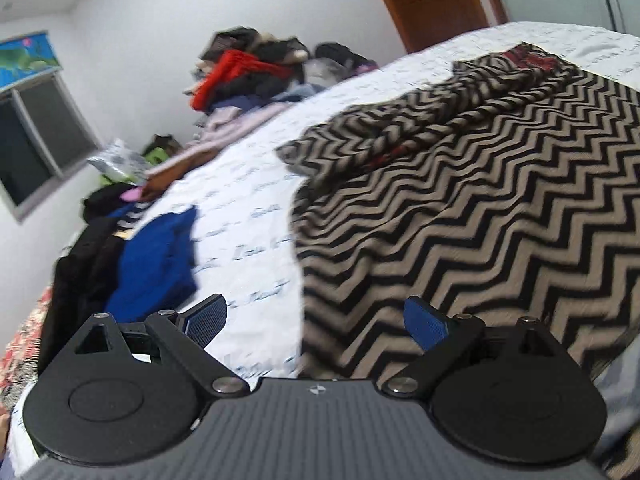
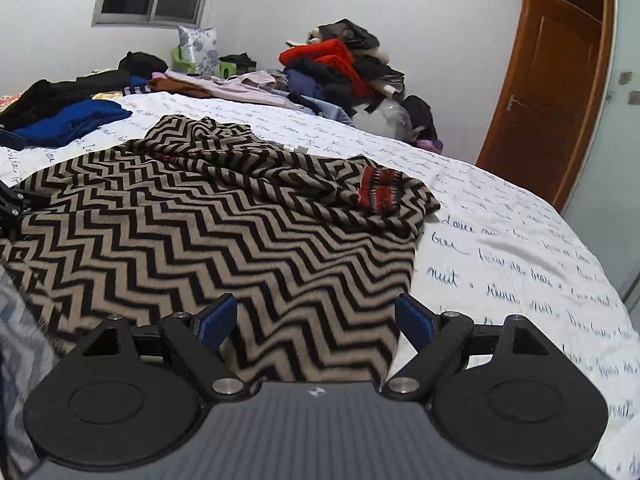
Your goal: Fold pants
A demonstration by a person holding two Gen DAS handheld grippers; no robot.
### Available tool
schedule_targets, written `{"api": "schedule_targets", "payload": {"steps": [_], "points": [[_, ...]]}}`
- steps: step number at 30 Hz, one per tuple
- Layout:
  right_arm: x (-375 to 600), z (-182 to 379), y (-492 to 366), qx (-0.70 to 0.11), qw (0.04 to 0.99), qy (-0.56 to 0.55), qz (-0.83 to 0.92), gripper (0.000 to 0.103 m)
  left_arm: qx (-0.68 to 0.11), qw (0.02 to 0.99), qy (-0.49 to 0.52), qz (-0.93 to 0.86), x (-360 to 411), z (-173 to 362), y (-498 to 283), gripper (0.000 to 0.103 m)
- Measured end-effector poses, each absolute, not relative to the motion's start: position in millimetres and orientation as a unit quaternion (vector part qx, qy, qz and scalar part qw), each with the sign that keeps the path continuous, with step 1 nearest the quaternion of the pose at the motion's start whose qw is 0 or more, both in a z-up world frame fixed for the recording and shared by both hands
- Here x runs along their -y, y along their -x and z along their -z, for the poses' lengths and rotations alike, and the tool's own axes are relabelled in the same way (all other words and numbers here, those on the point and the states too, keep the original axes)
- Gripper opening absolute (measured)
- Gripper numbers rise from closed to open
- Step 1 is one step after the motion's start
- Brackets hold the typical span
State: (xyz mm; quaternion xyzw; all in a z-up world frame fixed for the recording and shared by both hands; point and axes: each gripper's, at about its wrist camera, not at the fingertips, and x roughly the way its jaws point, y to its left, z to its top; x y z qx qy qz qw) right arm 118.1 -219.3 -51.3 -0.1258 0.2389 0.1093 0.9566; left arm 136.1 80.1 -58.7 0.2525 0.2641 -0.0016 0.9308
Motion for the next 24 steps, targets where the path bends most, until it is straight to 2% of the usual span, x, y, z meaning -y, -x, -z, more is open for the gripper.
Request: {"api": "schedule_targets", "payload": {"steps": [5,8,12,17,21,24], "points": [[207,62,-101,-0.200,0.958,0.187,-0.085,0.087,-0.217,0.924,-0.311,-0.048,-80,72,-126,0.096],[203,68,-95,-0.177,0.956,0.226,-0.062,0.087,-0.206,0.932,-0.292,-0.065,-89,74,-122,0.096],[212,62,-95,-0.171,0.963,0.201,-0.050,0.087,-0.198,0.931,-0.293,-0.088,-104,77,-120,0.096],[235,42,-91,-0.150,0.979,0.127,-0.043,0.087,-0.204,0.942,-0.247,-0.104,-121,79,-117,0.096],[239,42,-86,-0.142,0.981,0.130,-0.034,0.087,-0.185,0.938,-0.271,-0.108,-118,83,-108,0.097],[235,54,-88,-0.148,0.978,0.138,-0.044,0.087,-0.222,0.943,-0.226,-0.101,-125,76,-113,0.096]]}}
